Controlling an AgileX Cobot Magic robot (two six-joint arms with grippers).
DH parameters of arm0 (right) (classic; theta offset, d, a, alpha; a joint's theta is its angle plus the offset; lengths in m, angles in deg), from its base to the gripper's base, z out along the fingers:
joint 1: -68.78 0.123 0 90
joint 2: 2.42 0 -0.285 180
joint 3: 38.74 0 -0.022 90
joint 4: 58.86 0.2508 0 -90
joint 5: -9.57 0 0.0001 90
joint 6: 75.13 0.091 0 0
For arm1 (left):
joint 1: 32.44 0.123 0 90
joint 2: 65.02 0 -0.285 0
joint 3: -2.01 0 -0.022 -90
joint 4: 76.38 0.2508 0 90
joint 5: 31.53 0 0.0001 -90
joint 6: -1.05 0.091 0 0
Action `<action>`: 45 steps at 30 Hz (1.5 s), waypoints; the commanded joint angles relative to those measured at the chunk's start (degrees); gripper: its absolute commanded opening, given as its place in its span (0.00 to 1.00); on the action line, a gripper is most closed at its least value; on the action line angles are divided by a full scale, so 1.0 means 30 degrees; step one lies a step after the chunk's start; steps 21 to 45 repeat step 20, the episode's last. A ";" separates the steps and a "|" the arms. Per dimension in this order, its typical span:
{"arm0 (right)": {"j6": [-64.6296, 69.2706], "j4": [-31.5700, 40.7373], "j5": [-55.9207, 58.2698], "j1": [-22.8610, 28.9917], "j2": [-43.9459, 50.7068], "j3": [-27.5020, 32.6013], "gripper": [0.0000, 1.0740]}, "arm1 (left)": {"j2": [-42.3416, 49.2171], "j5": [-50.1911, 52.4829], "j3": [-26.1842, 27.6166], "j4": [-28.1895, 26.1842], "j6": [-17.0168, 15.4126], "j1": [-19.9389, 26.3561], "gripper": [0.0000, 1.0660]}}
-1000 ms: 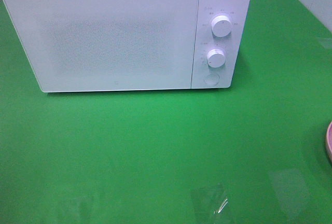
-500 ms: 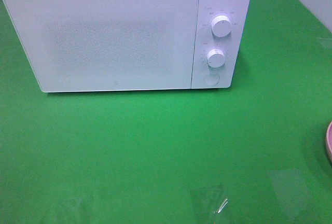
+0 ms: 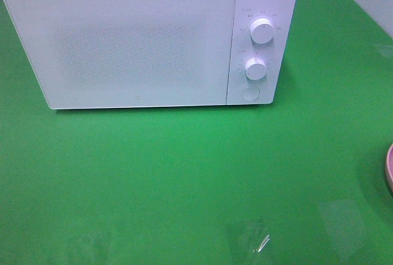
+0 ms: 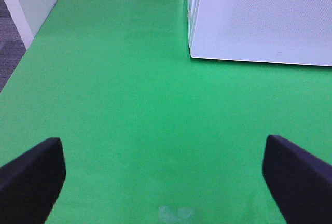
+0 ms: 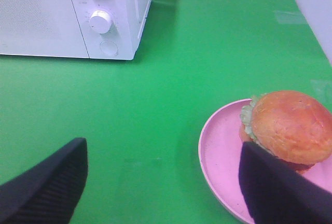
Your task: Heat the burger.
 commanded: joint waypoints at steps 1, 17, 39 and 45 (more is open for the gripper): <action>-0.0229 0.0076 -0.0134 -0.0076 0.0535 0.0038 0.71 | 0.0344 0.0076 -0.0038 0.0038 0.0000 0.0095 0.92; -0.0229 0.0076 -0.0134 -0.0076 0.0535 0.0038 0.71 | 0.0344 0.0076 -0.0038 0.0038 0.0000 0.0095 0.92; -0.0229 0.0076 -0.0134 -0.0076 0.0535 0.0038 0.71 | 0.0344 0.0076 -0.0038 0.0038 0.0000 0.0095 0.92; -0.0229 0.0076 -0.0134 -0.0076 0.0535 0.0038 0.71 | 0.0344 0.0076 -0.0038 0.0038 0.0000 0.0095 0.92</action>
